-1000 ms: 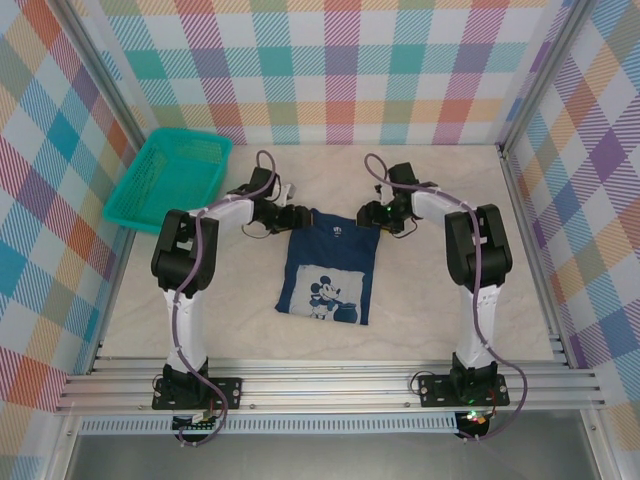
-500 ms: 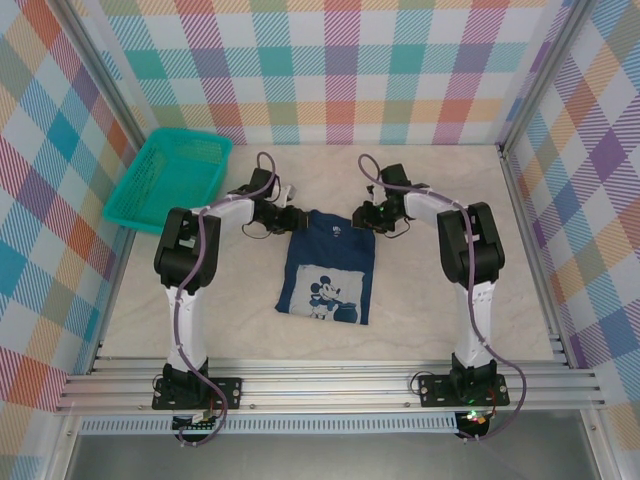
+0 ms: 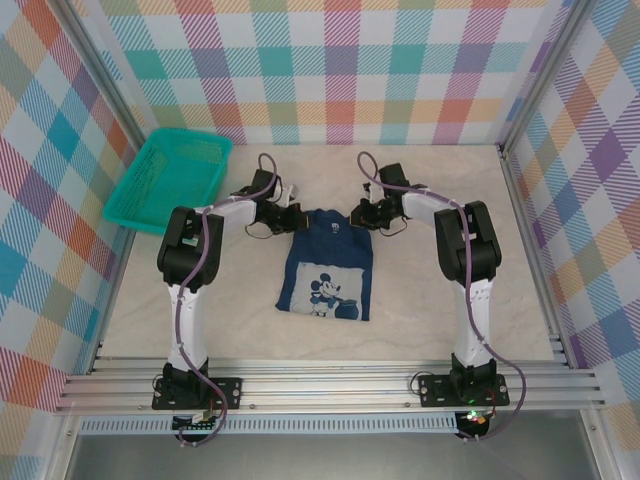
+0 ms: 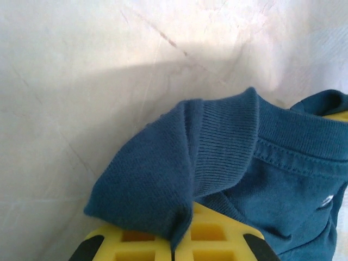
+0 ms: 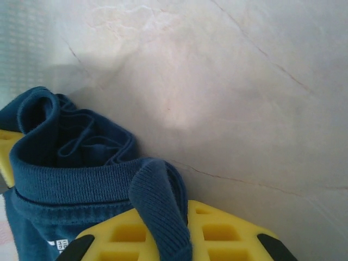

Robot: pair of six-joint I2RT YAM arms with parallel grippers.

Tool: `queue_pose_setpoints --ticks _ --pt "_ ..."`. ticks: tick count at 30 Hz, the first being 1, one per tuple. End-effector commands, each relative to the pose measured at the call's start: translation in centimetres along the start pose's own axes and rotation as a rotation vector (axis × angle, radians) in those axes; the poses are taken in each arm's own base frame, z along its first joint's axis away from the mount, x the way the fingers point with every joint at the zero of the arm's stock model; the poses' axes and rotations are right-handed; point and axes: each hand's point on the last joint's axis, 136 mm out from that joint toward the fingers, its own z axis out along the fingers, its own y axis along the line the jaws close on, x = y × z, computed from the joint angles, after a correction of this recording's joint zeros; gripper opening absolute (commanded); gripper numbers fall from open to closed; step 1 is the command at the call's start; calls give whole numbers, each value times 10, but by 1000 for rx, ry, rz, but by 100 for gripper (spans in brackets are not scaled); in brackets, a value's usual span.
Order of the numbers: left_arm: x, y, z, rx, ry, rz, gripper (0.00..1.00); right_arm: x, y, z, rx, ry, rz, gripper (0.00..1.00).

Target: Fold the inside-out t-shirt

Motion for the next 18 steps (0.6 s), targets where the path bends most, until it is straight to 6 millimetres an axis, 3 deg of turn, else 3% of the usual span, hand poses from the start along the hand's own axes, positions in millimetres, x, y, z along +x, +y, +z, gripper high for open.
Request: queue_pose_setpoints --ticks 1,8,14,18 --pt "-27 -16 -19 51 -101 24 0 -29 29 -16 -109 -71 -59 2" --pt "-95 -37 -90 89 -326 75 0 -88 65 -78 -176 -253 -161 0" --pt "-154 -90 -156 134 -466 182 0 -147 132 -147 -242 -412 -312 0" --pt "-168 -123 -197 142 -532 254 0 -160 175 -193 -294 -489 -407 1"
